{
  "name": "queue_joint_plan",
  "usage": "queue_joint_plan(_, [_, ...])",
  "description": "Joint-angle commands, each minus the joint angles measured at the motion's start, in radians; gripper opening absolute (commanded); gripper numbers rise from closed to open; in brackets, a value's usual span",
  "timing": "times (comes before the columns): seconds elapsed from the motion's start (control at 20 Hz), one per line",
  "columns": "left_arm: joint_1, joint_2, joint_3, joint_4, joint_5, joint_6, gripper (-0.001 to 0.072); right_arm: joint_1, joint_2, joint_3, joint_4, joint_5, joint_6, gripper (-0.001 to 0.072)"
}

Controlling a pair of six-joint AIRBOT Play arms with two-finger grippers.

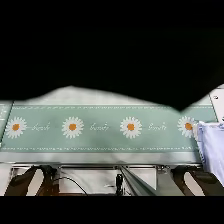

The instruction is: Fold the shirts.

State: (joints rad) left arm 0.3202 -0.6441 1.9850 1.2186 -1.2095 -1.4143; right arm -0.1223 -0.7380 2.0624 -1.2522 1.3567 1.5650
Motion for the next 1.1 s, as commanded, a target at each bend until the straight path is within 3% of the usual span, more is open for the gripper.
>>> queue_joint_plan(0.0, [-0.144,0.134,-0.059,0.232,-0.04,-0.046,0.0026,0.0,0.074,-0.013,-0.048,0.166,0.044,0.002])
queue_joint_plan(0.1, [-0.201,0.148,-0.128,0.279,-0.066,-0.047,0.0026,0.0,0.073,-0.058,-0.052,0.229,0.048,0.002])
queue_joint_plan(0.3, [-0.208,0.118,-0.384,0.281,-0.07,-0.083,0.0027,0.0,0.072,-0.313,-0.014,0.184,0.046,0.002])
queue_joint_plan(0.6, [-0.209,-0.103,-0.737,0.171,0.138,-0.084,0.0027,0.001,-0.031,-0.806,0.061,-0.169,-0.016,0.002])
queue_joint_plan(0.85, [-0.209,-0.454,-0.743,0.097,0.387,-0.046,0.0027,0.001,-0.42,-0.795,0.166,-0.375,-0.082,0.002])
queue_joint_plan(1.05, [-0.21,-0.699,-0.663,0.048,0.451,-0.119,0.0027,0.002,-0.769,-0.583,0.271,-0.393,-0.099,0.002])
